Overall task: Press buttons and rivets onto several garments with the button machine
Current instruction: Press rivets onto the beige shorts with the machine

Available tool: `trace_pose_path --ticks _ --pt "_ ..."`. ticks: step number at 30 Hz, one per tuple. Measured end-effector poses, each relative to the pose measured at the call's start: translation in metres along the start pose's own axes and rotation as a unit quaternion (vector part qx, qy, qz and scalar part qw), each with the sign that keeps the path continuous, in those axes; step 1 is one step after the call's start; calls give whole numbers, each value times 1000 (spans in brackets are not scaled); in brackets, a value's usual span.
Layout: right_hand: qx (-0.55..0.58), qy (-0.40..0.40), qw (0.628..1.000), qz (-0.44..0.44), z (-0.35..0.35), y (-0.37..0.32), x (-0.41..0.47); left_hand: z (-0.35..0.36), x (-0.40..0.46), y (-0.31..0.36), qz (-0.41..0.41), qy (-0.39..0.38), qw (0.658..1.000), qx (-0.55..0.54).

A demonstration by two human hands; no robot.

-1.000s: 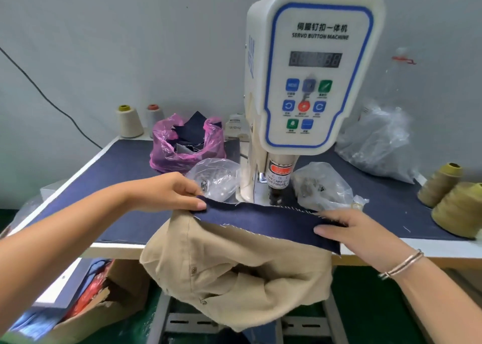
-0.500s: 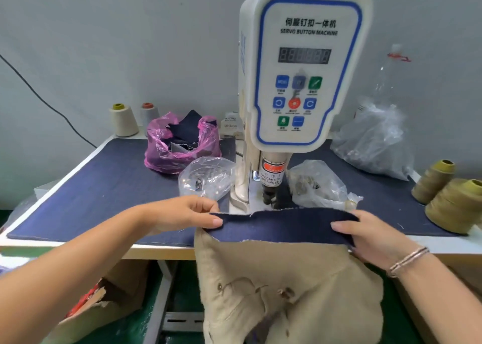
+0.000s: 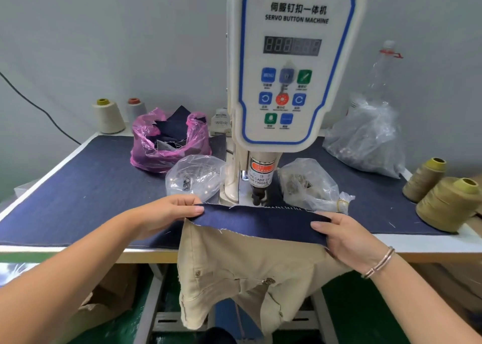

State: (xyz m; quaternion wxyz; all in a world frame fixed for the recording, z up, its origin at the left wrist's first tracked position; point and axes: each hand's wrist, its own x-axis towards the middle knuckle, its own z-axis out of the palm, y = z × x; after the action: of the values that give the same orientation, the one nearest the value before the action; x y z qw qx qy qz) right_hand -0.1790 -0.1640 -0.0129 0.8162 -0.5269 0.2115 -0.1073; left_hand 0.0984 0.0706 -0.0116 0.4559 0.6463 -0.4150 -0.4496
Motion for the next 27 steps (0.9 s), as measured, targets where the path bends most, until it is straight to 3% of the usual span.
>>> trace_pose_path --ticks 6,13,17,22,27 --pt "-80 54 995 -23 9 -3 3 -8 -7 -3 6 -19 1000 -21" --pt "-260 -41 965 2 3 -3 -8 -19 -15 -3 -35 -65 997 27" --pt "-282 -39 959 -3 1 -1 -3 -20 -16 -3 -30 -62 997 29" --pt "-239 11 970 -37 3 2 7 -21 -16 -2 -12 -33 999 39" --pt "-20 8 999 -44 7 2 13 -15 -11 -3 27 30 999 21"
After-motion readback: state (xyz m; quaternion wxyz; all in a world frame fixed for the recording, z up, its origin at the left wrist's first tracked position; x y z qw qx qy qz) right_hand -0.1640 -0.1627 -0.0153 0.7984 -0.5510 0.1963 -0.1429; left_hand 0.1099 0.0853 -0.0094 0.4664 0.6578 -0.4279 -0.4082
